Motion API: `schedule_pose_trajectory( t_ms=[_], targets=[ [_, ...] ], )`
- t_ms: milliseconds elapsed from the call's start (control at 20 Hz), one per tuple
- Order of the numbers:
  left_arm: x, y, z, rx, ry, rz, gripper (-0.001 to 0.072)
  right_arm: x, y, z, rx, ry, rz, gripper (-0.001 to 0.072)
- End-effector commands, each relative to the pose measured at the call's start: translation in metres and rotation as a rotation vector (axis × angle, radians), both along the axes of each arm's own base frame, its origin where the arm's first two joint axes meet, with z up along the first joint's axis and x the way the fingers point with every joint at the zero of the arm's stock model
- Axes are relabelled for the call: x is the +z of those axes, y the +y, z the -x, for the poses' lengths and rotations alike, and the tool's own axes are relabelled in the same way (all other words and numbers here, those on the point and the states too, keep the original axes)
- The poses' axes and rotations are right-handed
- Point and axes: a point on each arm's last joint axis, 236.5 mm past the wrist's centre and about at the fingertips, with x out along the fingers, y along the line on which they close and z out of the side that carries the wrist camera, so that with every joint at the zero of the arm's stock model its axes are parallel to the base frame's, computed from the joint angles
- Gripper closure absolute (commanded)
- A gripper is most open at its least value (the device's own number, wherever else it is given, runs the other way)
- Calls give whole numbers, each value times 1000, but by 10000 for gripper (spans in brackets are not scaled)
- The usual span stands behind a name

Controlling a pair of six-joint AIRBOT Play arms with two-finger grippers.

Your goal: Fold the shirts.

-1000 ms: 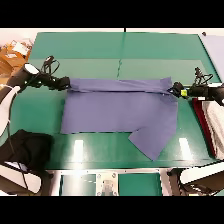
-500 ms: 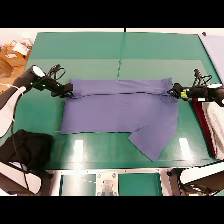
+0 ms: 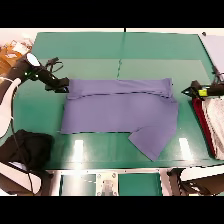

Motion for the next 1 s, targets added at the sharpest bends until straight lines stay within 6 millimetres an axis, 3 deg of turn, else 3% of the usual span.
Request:
schedule_pose_trajectory(
  t_ms=[0,150,300,400,450,550,700,900,950],
  targets=[
    [14,8,32,-54,135,-37,688,20,-2,48,-32,78,-47,694],
    [20,-6,62,-104,235,-32,689,13,7,104,-103,191,38,695],
    [31,-33,83,-173,104,-36,689,-2,-2,187,-217,382,215,695],
    [28,-40,117,-171,44,-16,689,-8,13,217,-266,399,230,695],
    [23,-38,140,-148,31,-4,689,-13,30,223,-268,392,183,672],
    [8,-29,188,-84,43,-3,688,-32,68,234,-272,414,54,370],
    [-6,-18,230,78,22,0,688,-61,111,242,-319,438,-125,352],
    [-10,-14,227,267,-45,23,684,-83,140,238,-364,401,-249,352],
    [-14,-16,229,292,-29,35,437,-86,147,238,-355,407,-269,352]
  ],
)
